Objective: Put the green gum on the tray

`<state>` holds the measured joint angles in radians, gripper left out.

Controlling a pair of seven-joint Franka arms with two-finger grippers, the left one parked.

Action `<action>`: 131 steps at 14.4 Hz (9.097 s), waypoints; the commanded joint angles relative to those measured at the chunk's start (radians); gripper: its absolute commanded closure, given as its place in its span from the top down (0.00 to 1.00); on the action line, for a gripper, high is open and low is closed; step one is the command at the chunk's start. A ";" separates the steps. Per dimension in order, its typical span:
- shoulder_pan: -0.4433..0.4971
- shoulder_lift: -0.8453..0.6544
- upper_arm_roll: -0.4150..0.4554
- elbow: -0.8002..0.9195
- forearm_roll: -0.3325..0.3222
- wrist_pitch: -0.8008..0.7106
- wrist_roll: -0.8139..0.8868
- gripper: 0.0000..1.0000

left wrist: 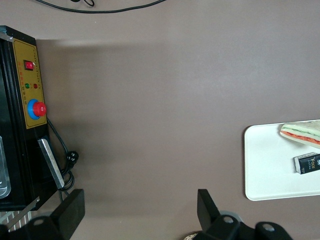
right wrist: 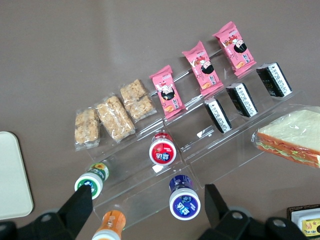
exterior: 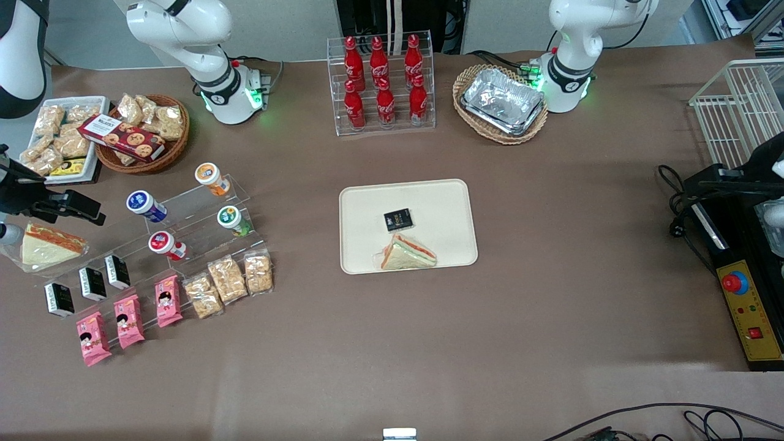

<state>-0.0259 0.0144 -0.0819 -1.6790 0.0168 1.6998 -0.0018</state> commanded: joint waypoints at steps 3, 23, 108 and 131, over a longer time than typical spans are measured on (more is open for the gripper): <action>-0.003 -0.008 -0.001 0.009 -0.006 -0.025 -0.036 1.00; 0.310 -0.418 0.067 -0.499 0.022 0.063 0.390 1.00; 0.817 0.417 0.088 -0.375 0.157 0.728 0.798 1.00; 0.560 0.099 -0.315 0.018 -0.014 -0.057 0.245 1.00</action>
<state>0.6490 0.1382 -0.3907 -1.6703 0.0121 1.6732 0.4084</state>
